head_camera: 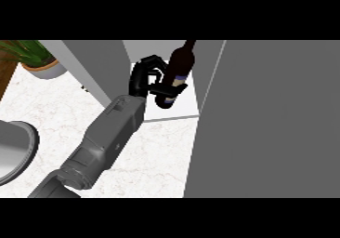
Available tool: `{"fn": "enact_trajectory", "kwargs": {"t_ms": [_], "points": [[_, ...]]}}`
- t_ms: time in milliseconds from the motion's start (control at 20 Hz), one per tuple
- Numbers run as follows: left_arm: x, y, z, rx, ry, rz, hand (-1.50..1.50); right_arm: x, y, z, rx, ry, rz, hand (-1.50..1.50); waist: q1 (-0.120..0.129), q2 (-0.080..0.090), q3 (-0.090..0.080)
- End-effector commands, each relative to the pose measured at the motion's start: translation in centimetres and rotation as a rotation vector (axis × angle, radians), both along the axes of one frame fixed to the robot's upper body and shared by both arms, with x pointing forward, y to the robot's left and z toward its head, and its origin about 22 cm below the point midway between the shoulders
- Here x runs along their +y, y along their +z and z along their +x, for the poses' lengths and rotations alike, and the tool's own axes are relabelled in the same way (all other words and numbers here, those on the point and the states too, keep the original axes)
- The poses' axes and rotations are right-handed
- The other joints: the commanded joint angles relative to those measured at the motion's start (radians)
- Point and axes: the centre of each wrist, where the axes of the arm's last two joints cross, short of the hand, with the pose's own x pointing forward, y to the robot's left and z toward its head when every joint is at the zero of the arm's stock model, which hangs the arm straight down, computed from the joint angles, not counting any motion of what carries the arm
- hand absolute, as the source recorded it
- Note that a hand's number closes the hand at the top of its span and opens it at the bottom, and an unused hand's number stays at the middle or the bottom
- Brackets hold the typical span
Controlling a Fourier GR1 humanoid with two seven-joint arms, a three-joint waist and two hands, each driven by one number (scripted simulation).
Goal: Pick up the wine, place it into the cabinet and close the cabinet
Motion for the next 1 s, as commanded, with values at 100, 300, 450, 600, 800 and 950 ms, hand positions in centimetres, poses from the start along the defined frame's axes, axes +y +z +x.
{"fn": "enact_trajectory", "kwargs": {"t_ms": [100,300,450,600,800,950], "points": [[1.7,-0.5,0.4,-0.008,0.056,0.028,1.50,-0.4,2.3,-2.2,-0.006,0.056,0.097,-1.50,-0.005,0.004,0.000],[1.3,0.9,1.1,-0.045,0.098,0.058,1.50,-0.4,2.2,-2.0,-0.005,0.084,0.085,-1.50,-0.020,0.013,0.000],[2.2,1.4,1.6,-0.052,0.100,0.101,-1.50,-0.3,2.1,-2.3,0.006,0.092,0.097,-1.50,-0.022,0.010,0.000],[2.8,1.5,1.8,-0.070,0.142,0.151,-1.50,-0.3,1.6,-2.3,-0.002,0.103,0.083,-1.50,-0.039,0.014,0.000],[3.3,0.8,1.5,-0.082,0.160,0.207,-1.50,-0.5,1.9,-2.4,0.003,0.118,0.070,-1.50,-0.031,0.015,-0.001],[4.7,1.5,2.1,-0.098,0.205,0.210,-1.50,-0.7,2.1,-2.1,-0.032,0.097,0.076,-1.50,-0.031,0.020,-0.001]]}}
